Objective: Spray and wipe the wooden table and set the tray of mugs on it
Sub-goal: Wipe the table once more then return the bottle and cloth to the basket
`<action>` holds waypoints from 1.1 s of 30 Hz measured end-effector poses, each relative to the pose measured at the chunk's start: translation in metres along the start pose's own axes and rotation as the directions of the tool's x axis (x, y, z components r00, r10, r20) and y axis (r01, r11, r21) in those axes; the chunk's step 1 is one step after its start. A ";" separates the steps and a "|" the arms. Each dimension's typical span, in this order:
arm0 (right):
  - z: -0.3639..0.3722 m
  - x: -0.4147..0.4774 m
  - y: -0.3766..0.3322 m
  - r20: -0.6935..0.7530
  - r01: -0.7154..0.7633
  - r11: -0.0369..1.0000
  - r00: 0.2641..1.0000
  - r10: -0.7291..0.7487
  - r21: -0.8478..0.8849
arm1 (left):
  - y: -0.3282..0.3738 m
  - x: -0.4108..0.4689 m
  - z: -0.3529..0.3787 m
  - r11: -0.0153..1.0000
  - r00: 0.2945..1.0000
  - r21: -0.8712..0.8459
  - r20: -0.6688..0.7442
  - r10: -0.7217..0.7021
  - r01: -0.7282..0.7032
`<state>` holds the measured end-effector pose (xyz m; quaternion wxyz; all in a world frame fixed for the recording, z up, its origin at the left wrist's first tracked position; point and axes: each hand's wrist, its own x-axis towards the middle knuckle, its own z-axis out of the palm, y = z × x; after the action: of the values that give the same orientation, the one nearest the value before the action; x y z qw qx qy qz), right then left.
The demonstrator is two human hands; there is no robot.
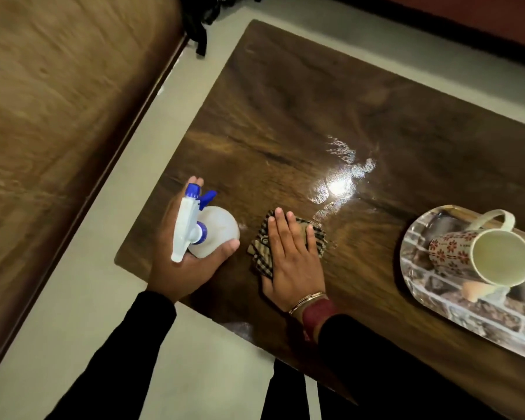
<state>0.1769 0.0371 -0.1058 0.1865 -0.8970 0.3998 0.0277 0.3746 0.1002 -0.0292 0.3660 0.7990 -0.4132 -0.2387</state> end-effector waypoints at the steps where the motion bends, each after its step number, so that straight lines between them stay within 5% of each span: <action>1: 0.000 0.000 0.000 0.008 -0.001 1.000 1.000 0.001 -0.008 | -0.001 0.006 0.000 0.999 0.999 0.026 -0.019 0.040 -0.039; 7: 0.003 0.001 0.000 0.021 -0.008 0.999 1.000 0.009 -0.035 | 0.008 0.010 0.018 0.999 0.973 0.037 -0.225 0.047 -0.039; 12: 0.004 0.001 0.001 0.008 0.005 0.999 1.000 -0.004 -0.046 | 0.012 0.003 0.021 0.985 0.959 -0.077 -0.230 -0.167 0.153; 20: 0.008 0.000 0.003 -0.007 0.030 1.000 1.000 -0.030 0.010 | 0.023 0.003 0.021 0.988 0.955 0.006 -0.255 -0.150 0.156; 24: -0.002 0.001 0.003 -0.047 -0.026 0.943 0.998 0.044 0.331 | 0.026 0.005 0.020 0.986 0.962 -0.073 -0.221 -0.163 0.150; 27: -0.028 0.002 0.010 0.078 -0.194 0.628 0.975 0.208 0.754 | 0.027 -0.002 0.025 0.990 0.964 -0.038 -0.227 -0.140 0.135; 29: -0.060 0.003 0.016 0.271 -0.344 0.149 0.890 0.367 0.927 | 0.032 -0.007 0.029 0.992 0.970 -0.030 -0.208 -0.129 0.125; 31: -0.081 0.001 0.031 0.489 -0.333 -0.408 0.786 0.378 0.850 | 0.039 -0.010 0.031 0.992 0.976 -0.035 -0.175 -0.127 0.123; 33: -0.099 -0.012 0.048 0.611 -0.271 -0.710 0.741 0.277 0.650 | 0.049 -0.015 0.035 0.994 0.983 -0.022 -0.149 -0.105 0.103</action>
<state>0.1238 -0.0190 -0.0260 0.8244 -0.0389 0.4988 -0.2646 0.3188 0.0801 -0.0117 0.3888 0.8325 -0.3406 -0.1996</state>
